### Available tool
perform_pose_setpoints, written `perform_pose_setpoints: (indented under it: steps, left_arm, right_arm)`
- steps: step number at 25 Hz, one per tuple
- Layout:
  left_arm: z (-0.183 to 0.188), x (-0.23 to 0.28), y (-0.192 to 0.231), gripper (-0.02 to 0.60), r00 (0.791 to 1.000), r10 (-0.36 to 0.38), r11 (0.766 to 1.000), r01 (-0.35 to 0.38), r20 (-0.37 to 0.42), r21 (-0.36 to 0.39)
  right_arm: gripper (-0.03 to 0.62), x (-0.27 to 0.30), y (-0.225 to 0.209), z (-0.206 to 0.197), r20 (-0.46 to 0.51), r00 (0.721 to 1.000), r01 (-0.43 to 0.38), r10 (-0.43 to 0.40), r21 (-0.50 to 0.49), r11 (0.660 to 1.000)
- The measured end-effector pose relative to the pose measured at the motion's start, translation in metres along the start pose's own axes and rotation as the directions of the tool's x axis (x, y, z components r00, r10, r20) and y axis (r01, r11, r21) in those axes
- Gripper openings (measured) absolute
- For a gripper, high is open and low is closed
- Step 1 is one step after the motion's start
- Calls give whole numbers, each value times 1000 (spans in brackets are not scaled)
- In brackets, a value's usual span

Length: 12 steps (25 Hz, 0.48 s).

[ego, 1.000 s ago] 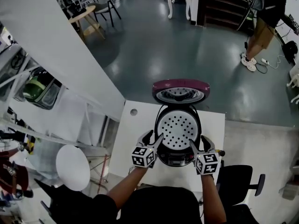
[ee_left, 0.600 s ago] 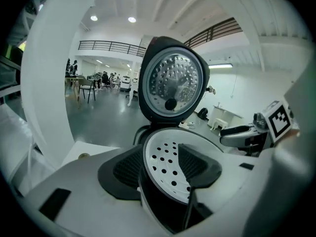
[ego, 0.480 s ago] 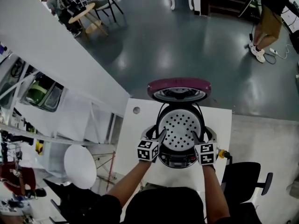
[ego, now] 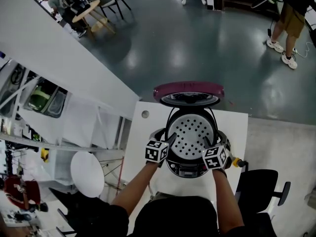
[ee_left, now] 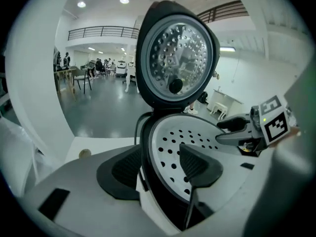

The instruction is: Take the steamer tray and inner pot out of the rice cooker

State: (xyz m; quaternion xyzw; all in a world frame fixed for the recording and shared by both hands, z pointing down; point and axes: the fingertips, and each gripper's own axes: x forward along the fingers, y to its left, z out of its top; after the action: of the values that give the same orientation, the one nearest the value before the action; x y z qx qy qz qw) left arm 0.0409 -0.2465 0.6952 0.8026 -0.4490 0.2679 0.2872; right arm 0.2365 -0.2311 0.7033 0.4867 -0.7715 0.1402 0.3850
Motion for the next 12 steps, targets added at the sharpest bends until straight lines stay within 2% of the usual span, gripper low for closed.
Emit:
perform_pose_setpoints:
  steps: [2,8,12]
  left_arm:
    - [0,2,5,233,1000,13,999,-13,-17,41]
    - [-13,13,10,216,995,30,998,-25,-92,57]
    - [-11,10,12,182,995,70,997,-67,-68,41]
  right_arm:
    - [212,4,0,-2,-16,1000,-2,2,-5,1000]
    - [208,6,-8,-2,-15,999,36,-36,-2,999]
    - [198,5,-8,1,-23,999,44,-45,-15,999]
